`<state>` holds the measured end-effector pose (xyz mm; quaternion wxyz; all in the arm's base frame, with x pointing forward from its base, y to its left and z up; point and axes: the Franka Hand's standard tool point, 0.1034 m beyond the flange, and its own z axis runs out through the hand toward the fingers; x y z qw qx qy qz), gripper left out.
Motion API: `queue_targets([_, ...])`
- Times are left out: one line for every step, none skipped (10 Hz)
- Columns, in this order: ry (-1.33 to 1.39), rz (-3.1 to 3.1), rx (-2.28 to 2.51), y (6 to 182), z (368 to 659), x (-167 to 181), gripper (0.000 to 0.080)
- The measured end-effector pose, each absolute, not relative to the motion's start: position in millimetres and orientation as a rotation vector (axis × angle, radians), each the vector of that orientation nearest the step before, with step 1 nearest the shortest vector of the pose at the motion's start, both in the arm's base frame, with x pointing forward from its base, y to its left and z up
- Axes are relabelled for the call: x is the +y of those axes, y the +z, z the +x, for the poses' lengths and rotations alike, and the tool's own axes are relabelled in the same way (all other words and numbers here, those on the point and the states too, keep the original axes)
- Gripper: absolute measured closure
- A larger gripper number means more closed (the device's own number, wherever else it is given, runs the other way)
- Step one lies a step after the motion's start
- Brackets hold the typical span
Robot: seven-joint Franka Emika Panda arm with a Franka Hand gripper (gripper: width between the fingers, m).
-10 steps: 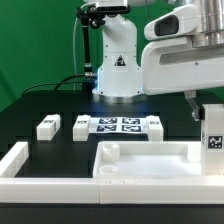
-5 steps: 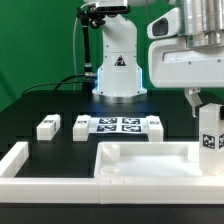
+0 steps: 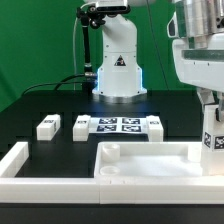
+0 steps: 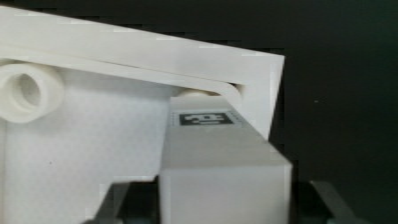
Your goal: Assemble desk
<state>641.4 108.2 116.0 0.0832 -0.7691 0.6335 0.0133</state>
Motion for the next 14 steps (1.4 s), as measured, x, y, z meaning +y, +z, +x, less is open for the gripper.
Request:
queue_targets([0.036,-2.321,1.859,116.0,641,108,0.0425])
queue_targets([0.036,-2.33,1.849,116.0,641,109,0.0246])
queue_targets([0.009,-2.509,1.599,115.5,642,107,0.018])
queue_targets([-0.01,-2.65,1.356,115.0,642,108,0.018])
queue_targets([-0.016,-2.74,1.168,115.3,643,111,0.0156])
queue_targets([-0.025,-2.768,1.099,115.5,644,110,0.0151])
queue_targets([-0.034,-2.81,0.989,115.3,644,110,0.0151])
queue_targets([-0.04,-2.833,0.923,115.3,644,110,0.015])
queue_targets([-0.05,-2.873,0.8,115.2,644,110,0.015])
queue_targets([-0.034,-2.985,0.51,111.9,639,112,0.015])
queue_targets([-0.043,-3.055,0.201,110.1,638,115,0.015])
queue_targets([-0.062,-3.064,-0.016,108.8,638,111,0.015])
queue_targets([-0.092,-3.063,-0.118,107.0,638,104,0.015])
queue_targets([-0.085,-3.064,-0.02,106.5,637,105,0.015])
